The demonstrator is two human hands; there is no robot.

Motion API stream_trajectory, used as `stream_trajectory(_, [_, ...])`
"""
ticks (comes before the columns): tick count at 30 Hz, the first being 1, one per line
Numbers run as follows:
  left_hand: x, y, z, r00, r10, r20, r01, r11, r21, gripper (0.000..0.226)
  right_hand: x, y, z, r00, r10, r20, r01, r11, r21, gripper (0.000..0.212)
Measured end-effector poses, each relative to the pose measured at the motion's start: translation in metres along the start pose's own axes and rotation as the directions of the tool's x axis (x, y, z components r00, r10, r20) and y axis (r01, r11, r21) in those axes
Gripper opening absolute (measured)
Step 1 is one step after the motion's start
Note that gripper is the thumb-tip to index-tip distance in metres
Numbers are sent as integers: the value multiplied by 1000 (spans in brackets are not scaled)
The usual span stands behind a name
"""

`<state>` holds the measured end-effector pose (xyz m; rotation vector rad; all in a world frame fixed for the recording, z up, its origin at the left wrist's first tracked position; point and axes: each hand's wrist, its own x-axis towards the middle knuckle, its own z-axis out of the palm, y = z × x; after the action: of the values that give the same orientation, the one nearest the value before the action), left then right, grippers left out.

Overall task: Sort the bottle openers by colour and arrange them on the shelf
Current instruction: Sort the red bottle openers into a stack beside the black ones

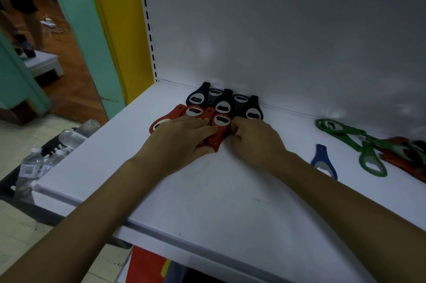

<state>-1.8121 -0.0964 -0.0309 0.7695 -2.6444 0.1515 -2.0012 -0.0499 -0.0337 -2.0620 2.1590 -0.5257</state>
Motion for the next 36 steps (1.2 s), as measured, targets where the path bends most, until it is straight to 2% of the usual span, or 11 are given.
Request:
stream_trajectory(2, [0,-1,0,1000,9,-7,-9,1000,1,43,-5,1,-3,999,-32,15,31,997,72,15])
stream_trajectory(4, [-1,-2,-1,1000,-2,4,3,1000,-10,43,-14,-1,-5,992,-128,21,126,989,75,20])
stream_trajectory(7, [1,-3,-4,1000,-9,24,10,999,-35,44,-23,-8,-1,965,-261,31,263,963,-56,20])
stream_trajectory(10, [5,-3,-8,995,96,17,-97,993,69,47,-21,-9,1,952,-305,21,305,943,-129,21])
stream_trajectory(13, [6,0,-10,987,158,7,-158,976,148,52,-22,-7,-1,950,-313,23,313,943,-114,22])
stream_trajectory(19, [8,2,-8,978,192,-78,-182,977,112,49,-26,-3,0,942,-333,32,334,940,-62,23])
stream_trajectory(23, [7,5,-10,991,121,-54,-117,991,58,45,-22,-5,4,935,-350,50,353,932,-80,15])
stream_trajectory(26, [6,3,-8,1000,0,-11,0,999,-37,35,-21,-3,3,943,-329,40,331,941,-75,15])
stream_trajectory(28, [3,1,-6,999,-40,8,41,996,-78,38,-21,-1,4,948,-317,22,318,946,-61,15])
stream_trajectory(32, [2,1,-5,999,-27,43,29,998,-63,51,-21,-4,6,942,-334,-2,332,937,-111,17])
stream_trajectory(36, [9,15,-7,998,39,-54,-38,999,5,58,-34,7,-9,963,-256,-87,245,962,-122,16])
